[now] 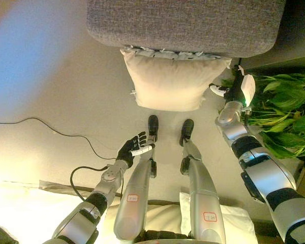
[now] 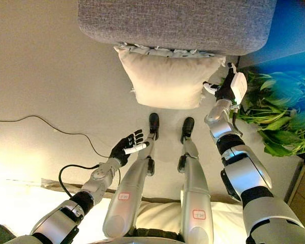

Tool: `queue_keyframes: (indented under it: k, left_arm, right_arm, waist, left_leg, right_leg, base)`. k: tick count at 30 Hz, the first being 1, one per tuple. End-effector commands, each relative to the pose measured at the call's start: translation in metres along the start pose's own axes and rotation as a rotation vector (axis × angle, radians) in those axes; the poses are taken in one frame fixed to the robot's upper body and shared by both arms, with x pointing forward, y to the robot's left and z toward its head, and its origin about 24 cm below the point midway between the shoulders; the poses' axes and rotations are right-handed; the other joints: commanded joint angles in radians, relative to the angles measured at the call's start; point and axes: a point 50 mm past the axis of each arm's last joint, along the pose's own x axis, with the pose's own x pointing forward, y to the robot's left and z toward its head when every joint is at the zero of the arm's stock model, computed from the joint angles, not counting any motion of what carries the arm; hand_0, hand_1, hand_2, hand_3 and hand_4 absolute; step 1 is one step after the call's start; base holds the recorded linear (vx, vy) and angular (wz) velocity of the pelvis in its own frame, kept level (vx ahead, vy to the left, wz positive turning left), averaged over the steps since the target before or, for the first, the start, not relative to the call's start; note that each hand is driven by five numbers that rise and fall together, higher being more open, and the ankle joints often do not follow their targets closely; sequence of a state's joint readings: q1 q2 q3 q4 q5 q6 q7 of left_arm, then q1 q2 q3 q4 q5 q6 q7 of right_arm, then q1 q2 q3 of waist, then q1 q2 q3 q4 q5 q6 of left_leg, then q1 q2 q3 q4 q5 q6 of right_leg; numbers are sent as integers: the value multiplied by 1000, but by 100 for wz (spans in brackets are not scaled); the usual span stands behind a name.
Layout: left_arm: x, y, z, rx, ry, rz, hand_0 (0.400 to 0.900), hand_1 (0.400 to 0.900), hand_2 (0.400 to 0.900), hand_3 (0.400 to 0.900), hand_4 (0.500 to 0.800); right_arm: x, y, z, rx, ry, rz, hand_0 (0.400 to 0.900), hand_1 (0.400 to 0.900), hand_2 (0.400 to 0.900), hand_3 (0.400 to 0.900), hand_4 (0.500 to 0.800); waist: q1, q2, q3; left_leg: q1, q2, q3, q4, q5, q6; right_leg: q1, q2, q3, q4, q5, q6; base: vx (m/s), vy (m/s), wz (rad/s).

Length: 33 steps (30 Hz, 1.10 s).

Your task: Pick up the pillow and put it on the sofa.

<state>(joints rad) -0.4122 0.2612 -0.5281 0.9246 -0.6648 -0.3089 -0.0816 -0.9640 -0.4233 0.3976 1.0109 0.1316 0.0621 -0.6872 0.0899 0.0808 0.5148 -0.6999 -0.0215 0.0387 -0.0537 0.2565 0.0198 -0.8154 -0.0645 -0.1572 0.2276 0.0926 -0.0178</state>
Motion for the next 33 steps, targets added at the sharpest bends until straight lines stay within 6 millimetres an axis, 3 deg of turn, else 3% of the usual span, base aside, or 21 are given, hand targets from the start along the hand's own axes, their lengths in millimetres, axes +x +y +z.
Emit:
queue_keyframes:
  k: [1, 9, 25, 26, 28, 33]
  left_arm:
    - [-5, -20, -6, -70, -30, -72, 900, 900, 900, 900, 800]
    - [-5, -28, -3, -96, -58, -102, 900, 900, 900, 900, 800]
    - [-10, -50, -2, -138, -109, -164, 900, 900, 900, 900, 800]
    - [-10, -51, -2, -137, -112, -165, 900, 900, 900, 900, 800]
    - [-11, -53, -1, -138, -119, -169, 900, 900, 900, 900, 800]
    - [-12, -54, 0, -144, -130, -176, 900, 900, 900, 900, 800]
  right_arm:
    - [22, -35, 34, 77, -116, -109, 900, 900, 900, 900, 800]
    - [25, -34, 52, 135, -120, -75, 900, 900, 900, 900, 800]
    - [32, -37, 89, 123, -169, -58, 900, 900, 900, 900, 800]
    - [31, -37, 90, 120, -176, -63, 425, 425, 425, 425, 515]
    - [31, -37, 90, 115, -181, -59, 400, 400, 400, 400, 500]
    - [31, -37, 90, 102, -180, -64, 400, 400, 400, 400, 500]
  waist:
    - [7, 54, 5]
    - [26, 69, 5]
    - [63, 149, 5]
    - [65, 153, 5]
    - [66, 159, 5]
    - [69, 164, 5]
  left_leg:
    - [-61, -37, -41, 48, -51, -46]
    - [-101, -40, -47, 54, -44, -42]
    - [-174, -54, -52, 82, -45, -34]
    - [-178, -54, -51, 84, -45, -34]
    - [-182, -57, -50, 90, -48, -32]
    - [-173, -59, -42, 86, -44, -31]
  right_leg:
    - [8, -23, 4, -96, 88, 99]
    - [-29, -31, 2, -87, 83, 100]
    - [-116, -59, 25, -31, 54, 107]
    - [-121, -60, 26, -27, 52, 107]
    - [-127, -61, 27, -19, 48, 107]
    - [-120, -62, 23, -19, 47, 107]
  base:
    - [78, 33, 6]
    - [52, 35, 7]
    - [46, 64, 6]
    - [9, 55, 3]
    - [5, 42, 2]
    - [-11, 33, -3]
